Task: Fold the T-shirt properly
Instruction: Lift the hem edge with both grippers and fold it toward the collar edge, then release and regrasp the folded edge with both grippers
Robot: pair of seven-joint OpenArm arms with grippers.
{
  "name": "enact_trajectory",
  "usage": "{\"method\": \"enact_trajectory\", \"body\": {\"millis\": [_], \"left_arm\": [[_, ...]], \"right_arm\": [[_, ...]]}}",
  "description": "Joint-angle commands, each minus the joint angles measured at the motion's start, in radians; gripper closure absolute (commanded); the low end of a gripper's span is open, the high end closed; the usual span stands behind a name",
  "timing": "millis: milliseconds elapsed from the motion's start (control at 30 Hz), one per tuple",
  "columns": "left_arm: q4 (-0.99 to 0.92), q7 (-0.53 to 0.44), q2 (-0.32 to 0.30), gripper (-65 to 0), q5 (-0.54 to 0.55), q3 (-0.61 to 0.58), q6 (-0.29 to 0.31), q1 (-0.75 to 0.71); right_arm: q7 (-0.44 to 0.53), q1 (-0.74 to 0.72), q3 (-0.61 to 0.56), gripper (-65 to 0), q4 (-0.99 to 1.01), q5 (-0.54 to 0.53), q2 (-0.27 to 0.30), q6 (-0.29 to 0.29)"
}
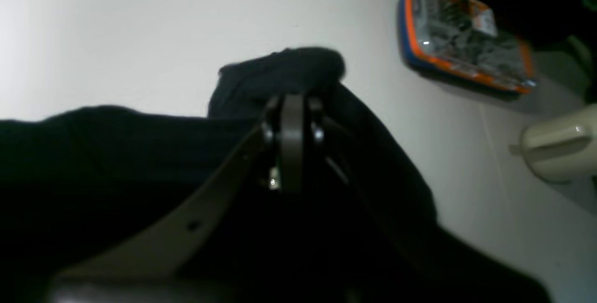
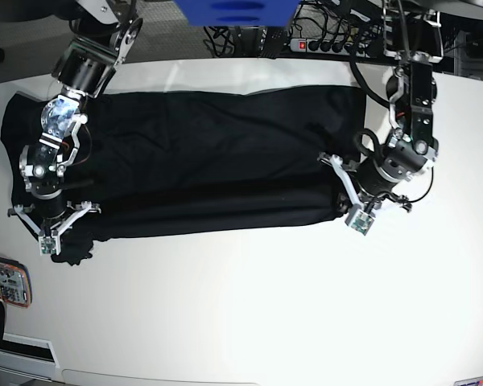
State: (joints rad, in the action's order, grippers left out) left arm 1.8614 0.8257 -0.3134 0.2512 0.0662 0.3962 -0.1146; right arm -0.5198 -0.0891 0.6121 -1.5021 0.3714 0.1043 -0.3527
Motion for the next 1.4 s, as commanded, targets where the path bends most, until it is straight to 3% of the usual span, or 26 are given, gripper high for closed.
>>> {"method": "enact_trajectory", "body": {"millis": [0, 200, 633, 867, 1133, 1367], "left_arm": [[0.019, -0.012, -0.011, 0.0, -0.005, 0.005, -0.007, -0.003], [0.019, -0.012, -0.01, 0.0, -0.005, 0.004, -0.007, -0.043], [0.02, -0.015, -0.008, 0.0, -0.003, -0.125, -0.007, -0.139], [-0.007, -0.013, -0.01, 0.0, -0.006, -0.13, -0.007, -0.139], [-0.007, -0.013, -0.01, 0.0, -0.003, -0.125, -0.007, -0.164], [0.02, -0.013, -0.017, 0.0, -0.003, -0.118, -0.007, -0.202]], "right_arm": [[0.019, -0.004, 0.007, 0.0, -0.021, 0.004, 0.018, 0.011], [0.017, 0.045, 0.025, 0.0, -0.064, 0.002, 0.016, 0.013], [0.016, 0.167, 0.076, 0.0, -0.214, 0.002, -0.061, 0.013], [0.016, 0.24, 0.104, 0.0, -0.26, 0.004, -0.09, 0.014], [0.022, 0.345, 0.114, 0.0, -0.286, 0.005, -0.124, 0.166], [0.022, 0.381, 0.116, 0.0, -0.288, 0.005, -0.134, 0.186]]}}
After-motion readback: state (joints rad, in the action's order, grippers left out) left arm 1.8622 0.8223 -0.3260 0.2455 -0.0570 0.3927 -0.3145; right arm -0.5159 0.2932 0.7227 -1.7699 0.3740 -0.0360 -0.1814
